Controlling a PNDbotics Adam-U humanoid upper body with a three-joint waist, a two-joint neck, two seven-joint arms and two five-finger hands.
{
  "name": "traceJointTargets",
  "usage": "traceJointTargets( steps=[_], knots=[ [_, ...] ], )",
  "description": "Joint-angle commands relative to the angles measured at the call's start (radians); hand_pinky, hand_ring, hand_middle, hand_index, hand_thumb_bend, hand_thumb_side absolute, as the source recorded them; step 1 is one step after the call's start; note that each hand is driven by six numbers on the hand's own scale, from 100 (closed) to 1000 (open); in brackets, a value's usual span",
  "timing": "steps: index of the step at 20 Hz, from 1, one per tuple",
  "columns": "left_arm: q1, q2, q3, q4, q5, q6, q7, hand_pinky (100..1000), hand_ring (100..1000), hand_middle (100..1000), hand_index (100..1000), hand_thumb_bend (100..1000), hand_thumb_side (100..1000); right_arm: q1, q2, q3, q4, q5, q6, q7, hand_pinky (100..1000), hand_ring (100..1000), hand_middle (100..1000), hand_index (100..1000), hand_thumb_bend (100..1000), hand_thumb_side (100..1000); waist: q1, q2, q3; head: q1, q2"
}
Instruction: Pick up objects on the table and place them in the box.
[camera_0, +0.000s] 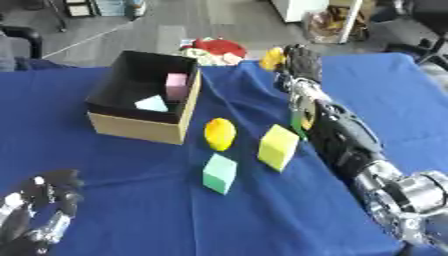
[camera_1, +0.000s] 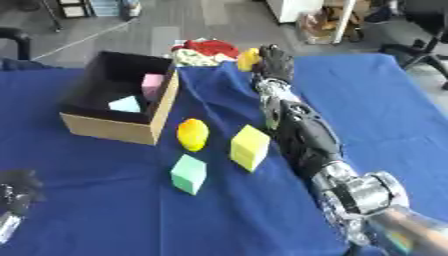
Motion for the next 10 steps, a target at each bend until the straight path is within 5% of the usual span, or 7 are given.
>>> traceJointTargets(
  steps=[1, 9, 10],
  knots=[
    [-0.006, 0.004, 0.000, -0.020, 0.003, -0.001, -0.002, 733, 618, 656, 814, 163, 430, -0.046, 0.016, 0.054, -0.107, -0.031, -0.087, 0.096, 671, 496, 217, 410, 100, 100, 0.006, -0.011, 0.003, -0.008, -0.017],
    [-0.006, -0.001, -0.007, -0.018, 0.007, -0.001, -0.010, 733, 617, 656, 813, 161, 433, -0.073, 0.156, 0.164, -0.176, -0.043, -0.252, 0.304, 704, 516, 242, 432, 100, 100, 0.009, -0.012, 0.016, -0.026, -0.013],
    [-0.006, -0.001, -0.008, -0.018, 0.008, -0.002, -0.011, 733, 616, 656, 813, 162, 432, -0.071, 0.171, 0.178, -0.176, -0.026, -0.272, 0.320, 728, 552, 314, 499, 109, 100, 0.010, -0.012, 0.018, -0.025, -0.012]
  ],
)
